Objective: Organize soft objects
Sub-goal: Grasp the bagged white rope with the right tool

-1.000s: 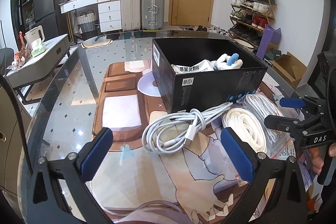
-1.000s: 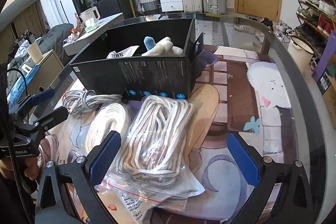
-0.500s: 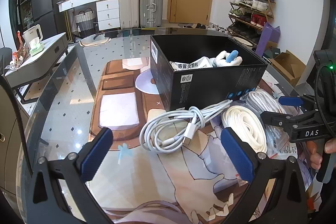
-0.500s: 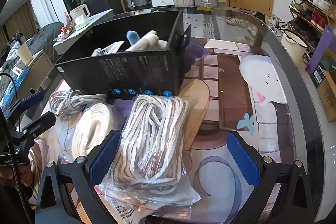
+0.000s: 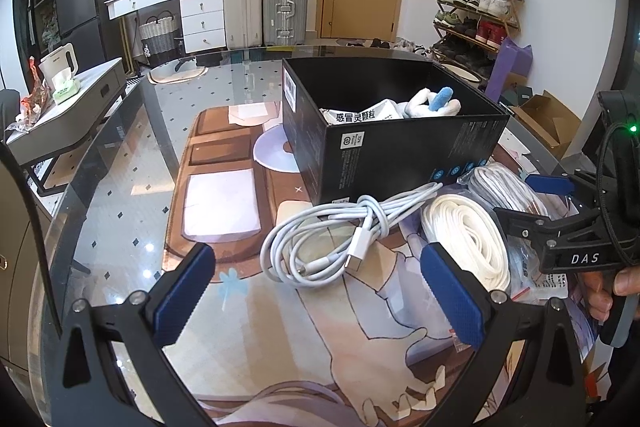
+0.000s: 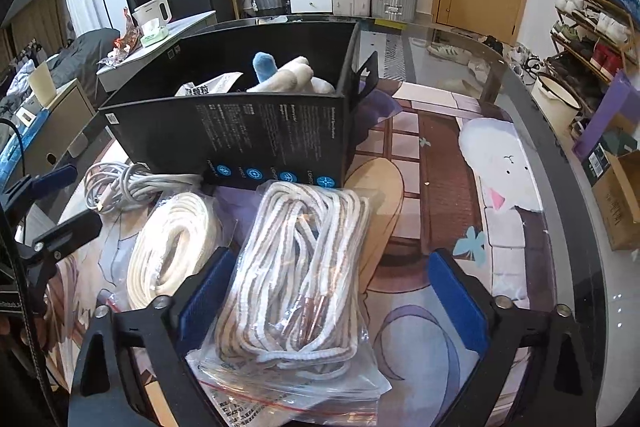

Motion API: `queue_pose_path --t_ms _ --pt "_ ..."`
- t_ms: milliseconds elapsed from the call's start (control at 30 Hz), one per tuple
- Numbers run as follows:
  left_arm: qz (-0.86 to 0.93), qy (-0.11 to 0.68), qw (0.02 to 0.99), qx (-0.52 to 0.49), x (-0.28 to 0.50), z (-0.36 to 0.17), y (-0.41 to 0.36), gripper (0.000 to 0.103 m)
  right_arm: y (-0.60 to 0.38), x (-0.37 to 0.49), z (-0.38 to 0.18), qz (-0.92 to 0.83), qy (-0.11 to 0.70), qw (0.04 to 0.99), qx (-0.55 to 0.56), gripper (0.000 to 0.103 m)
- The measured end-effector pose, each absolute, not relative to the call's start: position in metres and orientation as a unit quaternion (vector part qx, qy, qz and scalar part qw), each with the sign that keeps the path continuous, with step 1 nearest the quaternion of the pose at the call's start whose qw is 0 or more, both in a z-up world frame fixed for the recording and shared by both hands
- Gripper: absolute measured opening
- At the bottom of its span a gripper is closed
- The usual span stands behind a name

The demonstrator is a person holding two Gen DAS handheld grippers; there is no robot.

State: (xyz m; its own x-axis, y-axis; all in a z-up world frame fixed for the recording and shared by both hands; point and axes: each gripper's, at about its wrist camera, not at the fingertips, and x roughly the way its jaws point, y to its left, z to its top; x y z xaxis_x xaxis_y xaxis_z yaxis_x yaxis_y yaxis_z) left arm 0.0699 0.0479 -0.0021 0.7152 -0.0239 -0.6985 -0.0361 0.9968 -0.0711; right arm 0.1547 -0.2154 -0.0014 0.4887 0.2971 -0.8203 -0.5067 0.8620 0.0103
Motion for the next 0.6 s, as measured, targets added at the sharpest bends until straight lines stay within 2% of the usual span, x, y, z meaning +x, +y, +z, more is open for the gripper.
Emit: queue_pose_path --t_ms 67,133,300,433,600 --pt "0.003 0.377 0.925 -0.040 0.070 -0.002 0.048 0.103 -0.214 0.154 -0.002 0.238 0.448 0.854 -0.119 0.089" --pt "0.003 0.377 0.925 -0.042 0.071 -0.002 0.048 0.103 -0.213 0.154 -0.003 0.243 0.451 0.850 -0.121 0.076" --pt "0.003 0.378 0.925 -0.045 0.071 -0.003 0.049 0.103 -0.211 0.150 -0.001 0.252 0.448 0.849 -0.124 0.055" --pt "0.003 0.380 0.924 -0.044 0.071 -0.004 0.051 0.103 -0.214 0.150 0.002 0.255 0.441 0.852 -0.120 0.047" --pt "0.010 0.388 0.921 -0.042 0.074 -0.006 0.051 0.103 -0.219 0.145 0.012 0.258 0.425 0.861 -0.111 0.043"
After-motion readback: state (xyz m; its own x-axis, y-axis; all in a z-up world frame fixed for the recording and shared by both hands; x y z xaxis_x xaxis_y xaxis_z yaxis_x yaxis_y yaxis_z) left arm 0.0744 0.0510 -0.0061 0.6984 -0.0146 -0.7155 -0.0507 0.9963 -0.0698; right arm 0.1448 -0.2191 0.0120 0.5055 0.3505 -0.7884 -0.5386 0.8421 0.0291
